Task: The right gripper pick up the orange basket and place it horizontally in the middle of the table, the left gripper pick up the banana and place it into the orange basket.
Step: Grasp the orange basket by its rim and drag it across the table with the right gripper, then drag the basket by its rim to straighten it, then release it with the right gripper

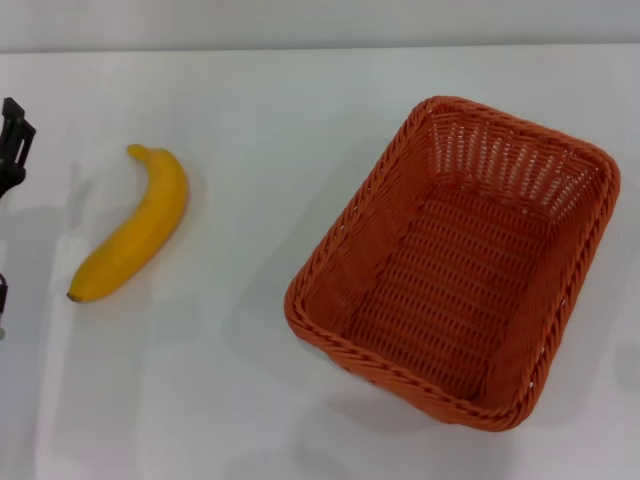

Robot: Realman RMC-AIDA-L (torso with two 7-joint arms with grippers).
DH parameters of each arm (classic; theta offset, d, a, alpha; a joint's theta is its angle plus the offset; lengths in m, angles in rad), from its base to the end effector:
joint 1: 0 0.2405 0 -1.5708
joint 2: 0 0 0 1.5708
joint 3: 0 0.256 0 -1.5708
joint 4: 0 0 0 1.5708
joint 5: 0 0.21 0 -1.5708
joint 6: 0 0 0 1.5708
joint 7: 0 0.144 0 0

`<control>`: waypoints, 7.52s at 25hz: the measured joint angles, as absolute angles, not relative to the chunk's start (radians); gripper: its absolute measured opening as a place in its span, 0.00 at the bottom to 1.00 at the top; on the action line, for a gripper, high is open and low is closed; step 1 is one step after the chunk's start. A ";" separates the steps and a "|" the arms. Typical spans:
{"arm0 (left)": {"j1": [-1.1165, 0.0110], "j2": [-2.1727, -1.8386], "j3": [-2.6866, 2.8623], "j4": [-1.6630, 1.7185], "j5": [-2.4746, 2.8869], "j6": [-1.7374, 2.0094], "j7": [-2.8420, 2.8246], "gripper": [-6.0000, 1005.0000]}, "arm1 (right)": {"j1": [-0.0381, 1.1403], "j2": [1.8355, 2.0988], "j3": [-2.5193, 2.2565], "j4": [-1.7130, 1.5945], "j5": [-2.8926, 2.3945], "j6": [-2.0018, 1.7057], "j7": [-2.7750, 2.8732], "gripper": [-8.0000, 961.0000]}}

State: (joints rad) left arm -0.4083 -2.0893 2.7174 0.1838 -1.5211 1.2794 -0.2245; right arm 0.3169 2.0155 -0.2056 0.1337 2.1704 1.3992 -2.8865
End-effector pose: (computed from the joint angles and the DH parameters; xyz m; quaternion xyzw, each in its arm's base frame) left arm -0.3456 0.3099 -0.0007 -0.5797 -0.3163 -0.3638 0.6569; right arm 0.3989 0.2618 0.0467 -0.5546 0.2938 0.3139 0.7125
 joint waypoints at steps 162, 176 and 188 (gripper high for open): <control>-0.340 -2.074 2.721 0.073 -1.526 1.330 -0.542 0.86 | 0.831 1.986 -0.502 -0.673 0.810 1.445 -0.404 0.20; -0.351 -2.069 2.721 0.075 -1.523 1.330 -0.546 0.86 | 0.826 1.959 -0.530 -0.648 0.837 1.439 -0.454 0.24; -0.350 -2.070 2.720 0.074 -1.523 1.331 -0.558 0.86 | 0.803 1.964 -0.497 -0.639 0.838 1.429 -0.436 0.55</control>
State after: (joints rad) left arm -0.3504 -2.0698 2.7203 0.0735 -1.5230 1.3308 -0.5581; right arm 0.8025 1.9636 -0.4969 -0.6388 0.8378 1.4292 -0.4356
